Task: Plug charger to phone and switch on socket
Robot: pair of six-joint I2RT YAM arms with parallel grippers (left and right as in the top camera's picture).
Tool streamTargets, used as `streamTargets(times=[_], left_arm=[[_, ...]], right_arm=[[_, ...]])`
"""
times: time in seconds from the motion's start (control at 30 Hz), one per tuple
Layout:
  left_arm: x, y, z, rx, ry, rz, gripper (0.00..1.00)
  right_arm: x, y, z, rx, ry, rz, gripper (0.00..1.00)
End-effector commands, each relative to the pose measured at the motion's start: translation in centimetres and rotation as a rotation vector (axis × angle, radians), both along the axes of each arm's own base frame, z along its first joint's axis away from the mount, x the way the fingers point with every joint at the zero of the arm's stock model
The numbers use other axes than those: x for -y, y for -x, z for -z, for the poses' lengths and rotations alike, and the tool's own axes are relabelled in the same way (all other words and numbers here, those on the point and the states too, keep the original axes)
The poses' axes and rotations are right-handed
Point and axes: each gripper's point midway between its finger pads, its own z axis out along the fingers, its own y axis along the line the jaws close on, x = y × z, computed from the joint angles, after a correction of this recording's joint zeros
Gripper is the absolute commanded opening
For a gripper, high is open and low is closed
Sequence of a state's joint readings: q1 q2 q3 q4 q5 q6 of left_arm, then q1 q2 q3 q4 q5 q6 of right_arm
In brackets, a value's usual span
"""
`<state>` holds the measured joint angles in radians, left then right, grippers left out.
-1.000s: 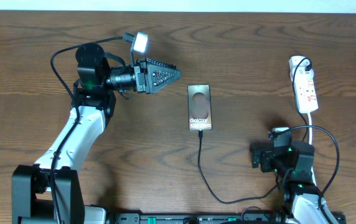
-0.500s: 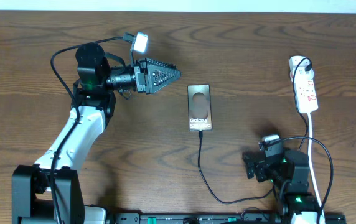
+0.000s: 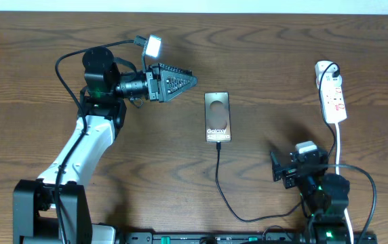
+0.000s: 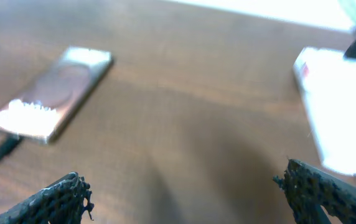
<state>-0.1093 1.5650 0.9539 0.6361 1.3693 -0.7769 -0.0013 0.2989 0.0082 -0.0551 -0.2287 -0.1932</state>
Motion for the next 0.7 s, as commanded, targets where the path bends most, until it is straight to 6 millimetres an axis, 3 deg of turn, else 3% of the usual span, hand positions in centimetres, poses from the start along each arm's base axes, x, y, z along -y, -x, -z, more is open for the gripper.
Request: streamTargets(times=[0.0, 0.27, 0.47, 0.67], left_arm=[[0.0, 0.2, -1.3, 0.061, 0.002, 0.007, 0.93], [0.0, 0.2, -1.3, 0.061, 0.002, 0.007, 0.93], [0.0, 0.2, -1.3, 0.061, 0.002, 0.006, 0.94], [0.0, 0.2, -1.3, 0.061, 0.002, 0.006, 0.94]], right_arm=[[-0.3, 0.0, -2.3, 0.106, 0.01, -0.019, 0.99], [-0.3, 0.5, -6.7, 0.303, 0.011, -0.019, 0.99], [1.0, 0.3, -6.4, 0.289, 0.03, 0.061, 0.99], [4.2, 0.1, -6.1, 0.26, -0.066, 0.271, 0.99]])
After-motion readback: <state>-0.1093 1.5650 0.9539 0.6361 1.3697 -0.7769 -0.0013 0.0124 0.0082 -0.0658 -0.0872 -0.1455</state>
